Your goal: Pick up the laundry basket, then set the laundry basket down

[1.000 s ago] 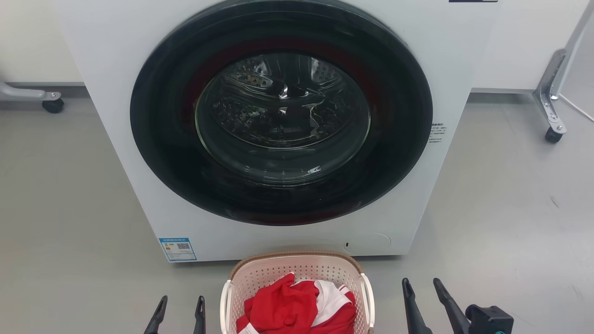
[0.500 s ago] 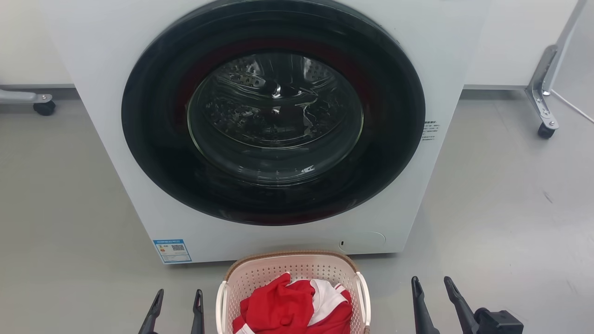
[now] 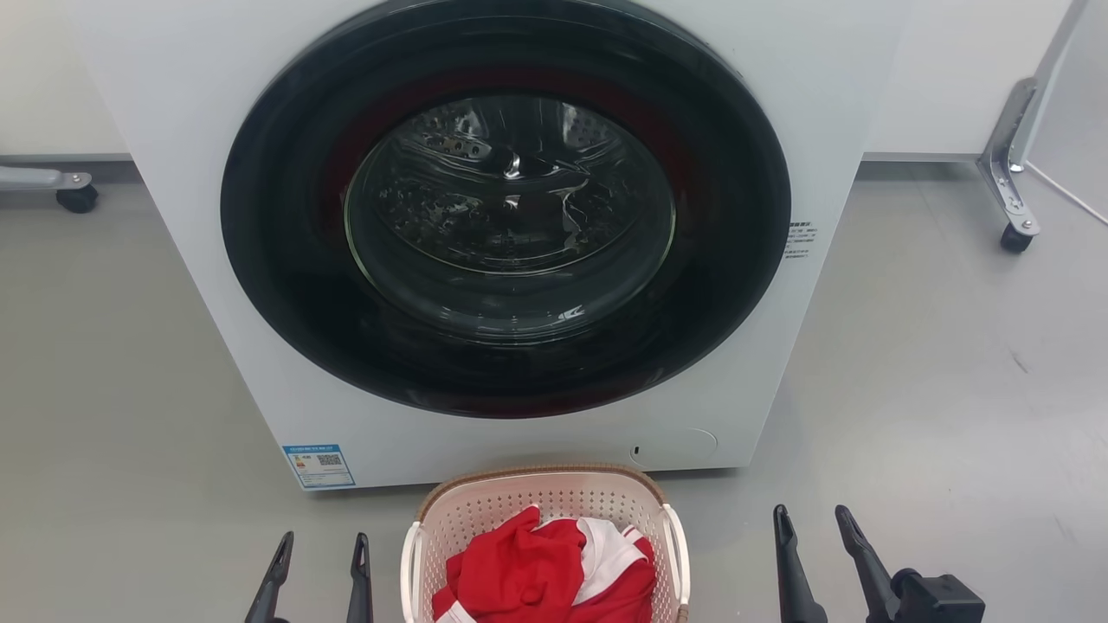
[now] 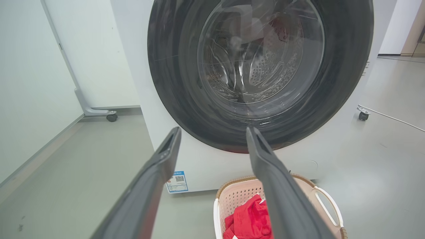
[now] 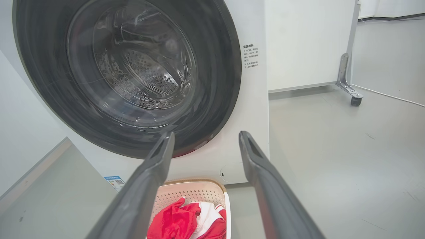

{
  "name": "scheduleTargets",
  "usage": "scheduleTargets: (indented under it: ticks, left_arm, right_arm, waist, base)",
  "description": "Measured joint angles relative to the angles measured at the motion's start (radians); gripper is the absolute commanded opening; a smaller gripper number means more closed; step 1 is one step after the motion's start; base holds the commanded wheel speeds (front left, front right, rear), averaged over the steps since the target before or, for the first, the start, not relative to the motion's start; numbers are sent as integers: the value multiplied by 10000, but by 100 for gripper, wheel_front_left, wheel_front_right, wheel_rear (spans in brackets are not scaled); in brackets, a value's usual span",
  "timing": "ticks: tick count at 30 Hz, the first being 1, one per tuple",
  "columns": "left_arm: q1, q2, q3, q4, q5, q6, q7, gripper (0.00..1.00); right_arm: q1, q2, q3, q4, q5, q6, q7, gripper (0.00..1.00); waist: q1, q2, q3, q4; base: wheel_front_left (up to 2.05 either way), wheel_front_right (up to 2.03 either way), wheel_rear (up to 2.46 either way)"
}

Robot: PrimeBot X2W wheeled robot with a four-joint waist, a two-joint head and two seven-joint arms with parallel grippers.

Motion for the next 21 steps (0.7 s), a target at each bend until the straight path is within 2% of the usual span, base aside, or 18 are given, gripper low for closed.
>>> scheduleTargets:
  ticks: [1,2,11,21]
  left_arm:
    - [5,0,12,-31,2,0,0,100]
    - [9,0,6,-54,0,0,2,0]
    - [197,-67,25,506,-184,-107,113,0]
    - [36,-155,351,671,-1751,-345,514,0]
  right_arm:
    - [3,4,-13,-12,-2,0,0,100]
    - [9,12,-21,0,-12,0,2,0]
    - [337,25,-117,512,274,61,138,0]
    - [294,67,-608,537,1620,297,512,0]
  waist:
    - [0,1,4,1]
    - [0,0,7,3]
    - [0,0,24,-7]
    - [1,1,57,-28]
  base:
    - [0,0,0]
    - [0,0,0]
    - [0,0,0]
    - [0,0,0]
